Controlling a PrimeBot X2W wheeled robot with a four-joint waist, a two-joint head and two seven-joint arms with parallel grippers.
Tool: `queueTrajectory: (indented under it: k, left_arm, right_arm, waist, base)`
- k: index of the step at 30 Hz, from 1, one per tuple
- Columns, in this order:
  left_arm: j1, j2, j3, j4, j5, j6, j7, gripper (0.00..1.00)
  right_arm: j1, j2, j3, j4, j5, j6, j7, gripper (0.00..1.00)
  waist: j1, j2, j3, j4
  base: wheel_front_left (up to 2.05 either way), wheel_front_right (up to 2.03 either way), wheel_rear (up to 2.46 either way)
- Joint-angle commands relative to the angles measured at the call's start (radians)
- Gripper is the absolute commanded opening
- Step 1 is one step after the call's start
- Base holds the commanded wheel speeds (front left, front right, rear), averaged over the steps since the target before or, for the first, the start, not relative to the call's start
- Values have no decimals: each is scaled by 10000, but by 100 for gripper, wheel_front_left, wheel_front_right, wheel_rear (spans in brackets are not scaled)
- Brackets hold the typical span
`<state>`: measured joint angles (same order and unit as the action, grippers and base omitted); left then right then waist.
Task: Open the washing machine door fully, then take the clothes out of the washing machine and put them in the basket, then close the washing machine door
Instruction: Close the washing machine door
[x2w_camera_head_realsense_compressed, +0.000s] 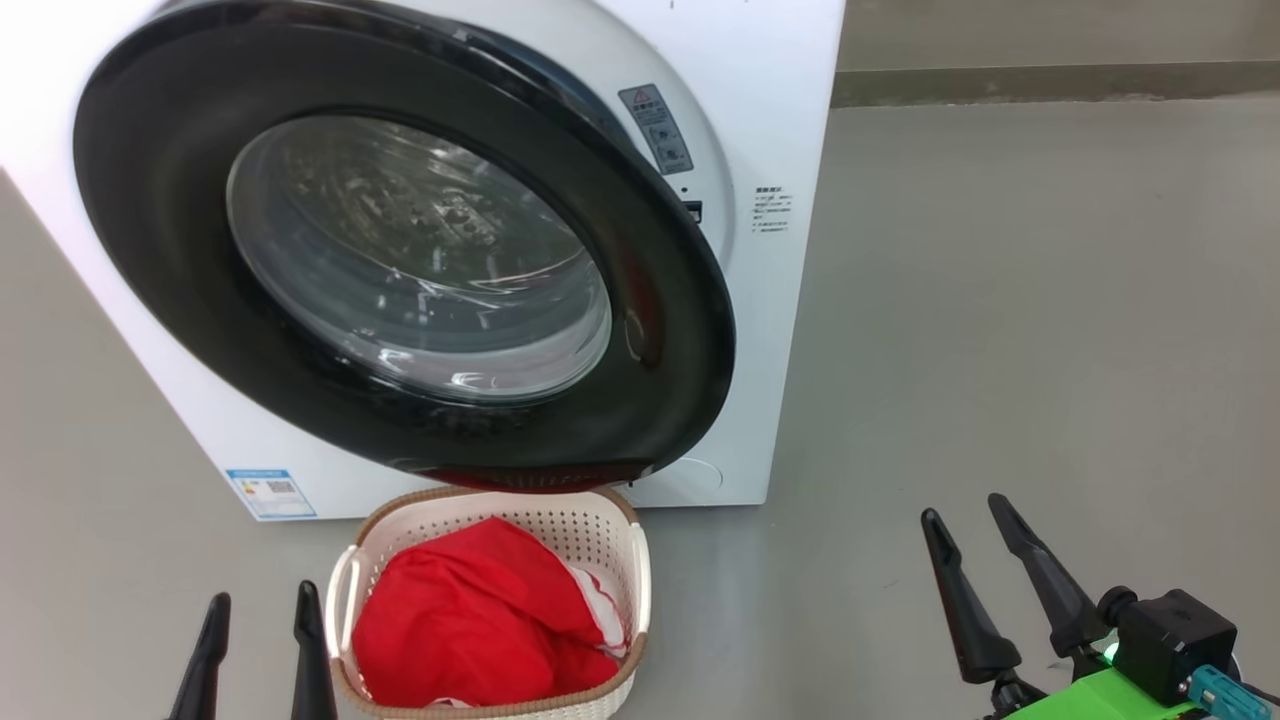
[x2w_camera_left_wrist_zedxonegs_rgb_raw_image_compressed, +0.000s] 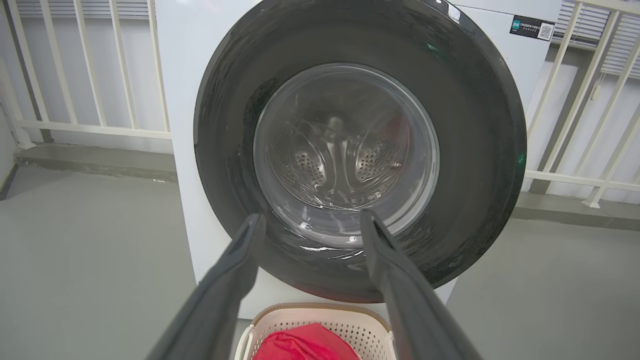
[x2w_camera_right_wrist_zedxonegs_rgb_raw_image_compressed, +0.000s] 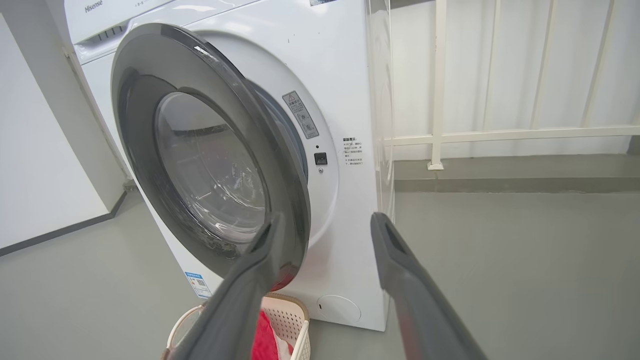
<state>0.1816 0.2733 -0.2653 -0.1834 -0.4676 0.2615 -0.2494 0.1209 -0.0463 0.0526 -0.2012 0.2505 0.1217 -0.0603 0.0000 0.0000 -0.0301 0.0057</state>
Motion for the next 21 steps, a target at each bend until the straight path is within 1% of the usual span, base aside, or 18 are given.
queueTrajectory:
  k: [1, 3, 4, 14, 21]
  left_arm:
    - [-371, 100, 328, -321, 101, 101, -108, 100]
    - [-407, 109, 296, -394, 128, 109, -96, 100]
    - [-425, 116, 276, -425, 145, 111, -88, 100]
    - [-689, 47, 30, -739, 286, 109, -54, 100]
    - [-887, -13, -78, -885, 362, 55, -68, 100]
  right_arm:
    - [-441, -39, 215, -246, 30, 90, -60, 33]
    - [-541, -39, 217, -238, 8, 90, -57, 12]
    - [-612, -39, 234, -223, -31, 90, -43, 0]
    - [-1700, -39, 404, -25, -227, 90, -87, 0]
    - [-2672, -98, 659, 353, -447, 90, -67, 0]
  waist:
    - [0, 0, 51, 81]
    - [0, 0, 108, 178]
    - [0, 0, 131, 223]
    - [0, 0, 461, 713]
    - [0, 0, 704, 1078]
  base:
    - [0, 0, 0]
    - [0, 0, 0]
    - [0, 0, 0]
    - [0, 0, 0]
    - [0, 0, 0]
